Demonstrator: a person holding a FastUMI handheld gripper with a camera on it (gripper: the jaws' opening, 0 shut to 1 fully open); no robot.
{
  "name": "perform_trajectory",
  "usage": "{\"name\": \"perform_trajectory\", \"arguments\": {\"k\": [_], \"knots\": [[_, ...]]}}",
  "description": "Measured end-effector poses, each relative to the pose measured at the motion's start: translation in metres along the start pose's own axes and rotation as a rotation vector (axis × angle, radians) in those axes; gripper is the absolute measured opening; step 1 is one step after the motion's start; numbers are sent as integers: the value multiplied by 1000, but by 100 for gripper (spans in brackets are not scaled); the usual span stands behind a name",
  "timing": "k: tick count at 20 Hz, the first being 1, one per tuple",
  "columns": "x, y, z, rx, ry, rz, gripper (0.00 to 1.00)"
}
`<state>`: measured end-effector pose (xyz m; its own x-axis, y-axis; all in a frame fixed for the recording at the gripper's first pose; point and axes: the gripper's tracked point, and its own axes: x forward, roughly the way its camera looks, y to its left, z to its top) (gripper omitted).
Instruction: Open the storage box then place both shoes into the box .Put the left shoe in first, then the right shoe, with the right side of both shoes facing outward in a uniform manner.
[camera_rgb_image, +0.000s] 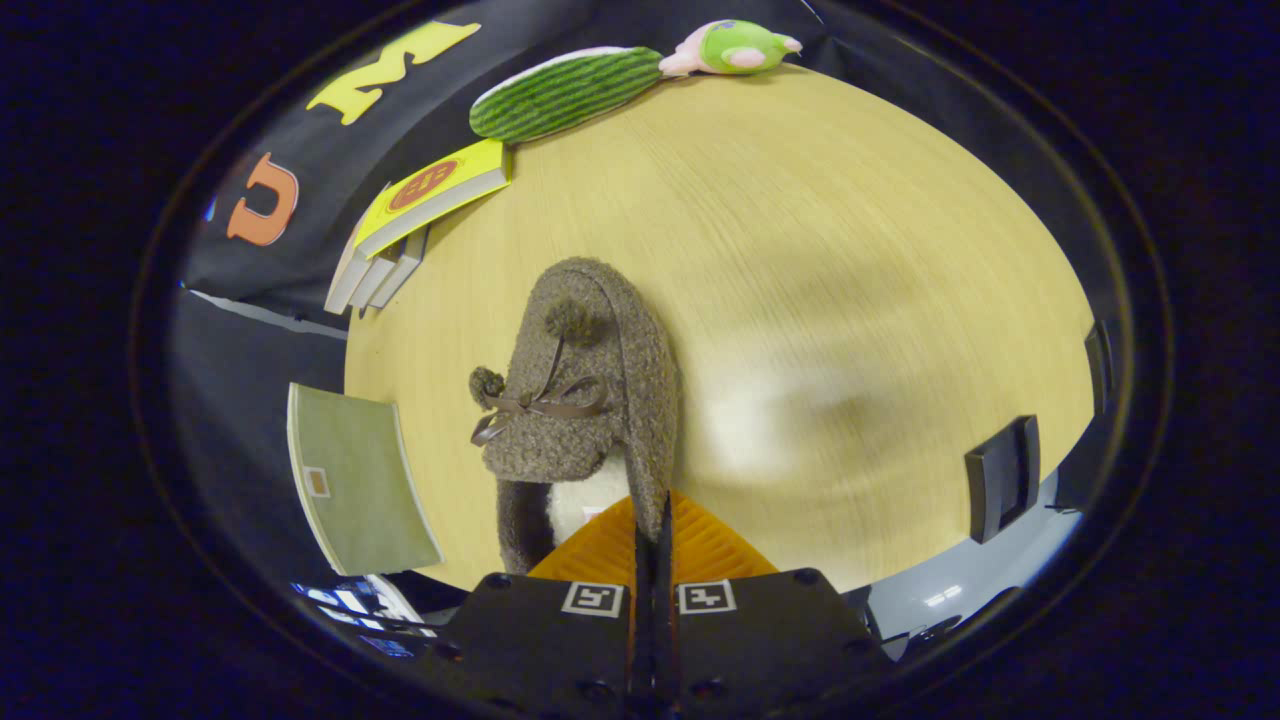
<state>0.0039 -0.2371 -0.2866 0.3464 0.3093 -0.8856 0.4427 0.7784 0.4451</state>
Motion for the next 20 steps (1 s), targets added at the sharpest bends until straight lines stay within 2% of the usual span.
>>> {"name": "perform_trajectory", "arguments": {"k": [5,12,15,20], "knots": [[-37,57,-11,-24,-75,33,7],[-72,185,-47,-126,-124,150,6],[-81,240,-63,-193,-138,191,6],[-75,312,-89,-271,-129,208,7]]}}
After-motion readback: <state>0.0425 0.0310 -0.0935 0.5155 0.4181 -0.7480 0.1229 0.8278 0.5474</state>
